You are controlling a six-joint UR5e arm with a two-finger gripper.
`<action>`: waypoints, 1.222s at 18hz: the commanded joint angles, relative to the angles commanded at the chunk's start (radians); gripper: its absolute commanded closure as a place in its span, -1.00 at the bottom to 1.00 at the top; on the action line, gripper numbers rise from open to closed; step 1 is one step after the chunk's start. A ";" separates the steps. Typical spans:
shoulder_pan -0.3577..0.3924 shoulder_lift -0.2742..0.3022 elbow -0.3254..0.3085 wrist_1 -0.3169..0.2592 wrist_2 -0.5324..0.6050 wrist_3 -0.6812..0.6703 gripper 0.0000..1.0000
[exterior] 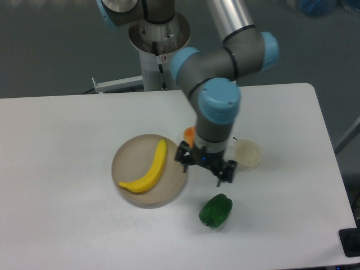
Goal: Pick up the banana from the plate
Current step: 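Move the open gripper over the yellow banana on the plate, then lower the gripper onto the banana and close it around the banana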
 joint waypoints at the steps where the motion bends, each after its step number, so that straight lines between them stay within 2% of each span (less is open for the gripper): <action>1: -0.012 0.002 -0.015 0.002 0.002 -0.015 -1.00; 3: -0.040 0.003 -0.055 0.008 0.003 -0.038 -1.00; 7: -0.064 0.000 -0.129 0.104 0.040 -0.043 -1.00; 9: -0.081 0.000 -0.158 0.117 0.084 -0.031 -1.00; 18: -0.112 -0.035 -0.175 0.143 0.112 -0.038 -1.00; 22: -0.118 -0.047 -0.195 0.182 0.112 -0.043 -1.00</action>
